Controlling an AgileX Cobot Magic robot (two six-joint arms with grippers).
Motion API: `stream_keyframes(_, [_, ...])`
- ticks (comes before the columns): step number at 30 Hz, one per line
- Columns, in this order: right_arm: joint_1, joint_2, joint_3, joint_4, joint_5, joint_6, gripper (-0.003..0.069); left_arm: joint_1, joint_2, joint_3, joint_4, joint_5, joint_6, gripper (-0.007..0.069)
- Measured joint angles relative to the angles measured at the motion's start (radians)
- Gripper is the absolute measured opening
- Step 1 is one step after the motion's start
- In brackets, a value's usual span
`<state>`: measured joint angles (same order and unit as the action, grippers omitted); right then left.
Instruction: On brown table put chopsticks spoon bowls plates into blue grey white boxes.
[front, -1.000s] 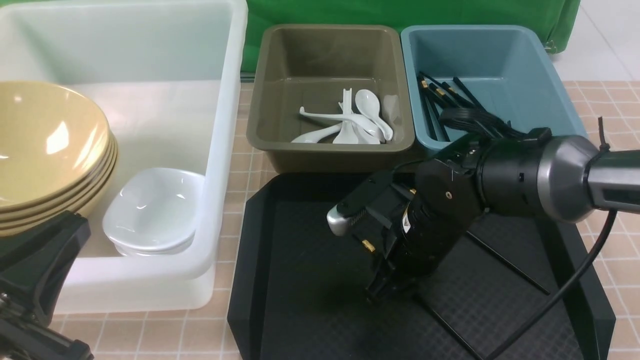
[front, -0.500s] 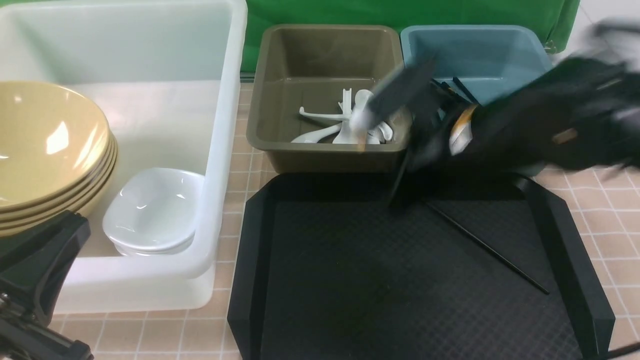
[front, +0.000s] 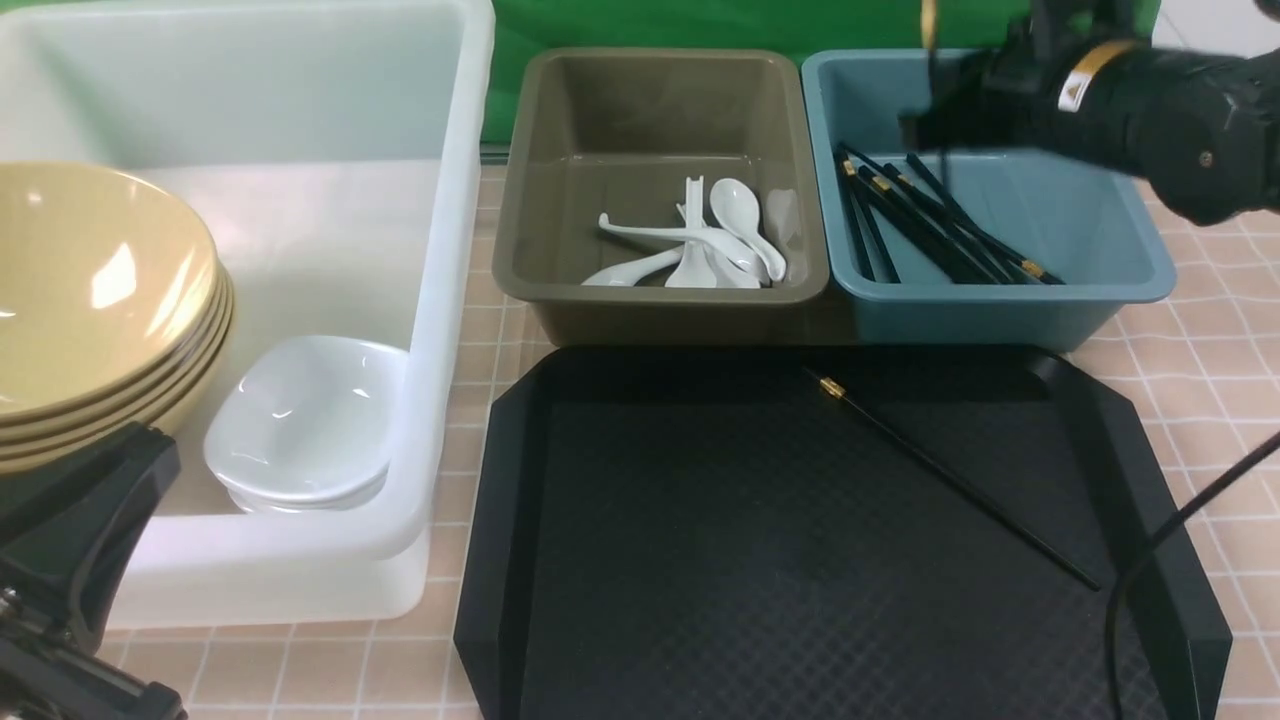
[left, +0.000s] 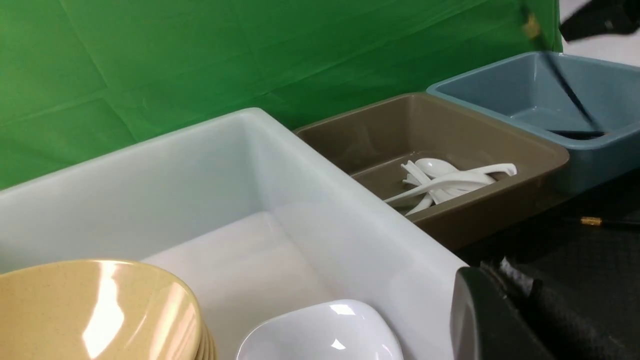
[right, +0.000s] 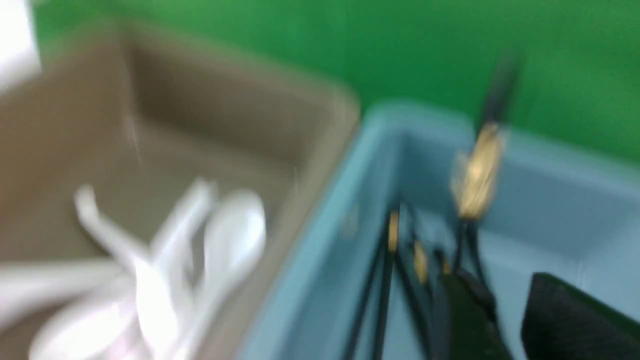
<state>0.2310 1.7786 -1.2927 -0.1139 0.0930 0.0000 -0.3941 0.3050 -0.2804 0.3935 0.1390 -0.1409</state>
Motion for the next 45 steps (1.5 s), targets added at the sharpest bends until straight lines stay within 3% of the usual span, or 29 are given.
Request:
stream_keyframes(1, [0.0,0.0,0.0,0.0,0.013,0.0,0.0281,0.0,0.0,0.0,0.0,0.001,0.0,-0.0007])
stream_keyframes(3, [0.012,-0.027,-0.007,0.0,0.209,0.023,0.0333,0.0,0.0,0.0,0.0,0.001,0.0,-0.0007])
stream_keyframes(10, [0.098,-0.073,0.032,0.002,0.64,0.0,0.034,0.0,0.0,0.0,0.0,0.002,0.0,-0.0007])
stream_keyframes(20, [0.154,0.075,0.17,0.01,0.536,-0.029,0.0312,0.0,0.0,0.0,0.0,-0.002,0.0,-0.0007])
stream_keyframes(24, [0.16,0.096,0.158,0.043,0.549,-0.055,0.0208,0.0,0.0,0.0,0.0,-0.003,0.0,-0.0007])
stream_keyframes(28, [0.177,0.076,0.159,0.136,0.573,-0.199,0.0074,0.0,0.0,0.0,0.001,-0.003,0.0,-0.0007])
stream_keyframes(32, [0.238,0.008,0.179,0.216,0.616,-0.3,0.0063,0.0,0.0,0.0,0.004,-0.003,0.0,-0.0007])
stream_keyframes(38, [0.249,-0.203,0.145,0.23,0.472,-0.352,0.0061,0.0,0.0,0.0,0.004,-0.003,0.0,-0.0007])
stream_keyframes(45, [0.144,-0.264,0.134,0.225,-0.11,-0.359,0.0062,0.0,0.0,0.0,0.004,-0.003,0.0,-0.0007])
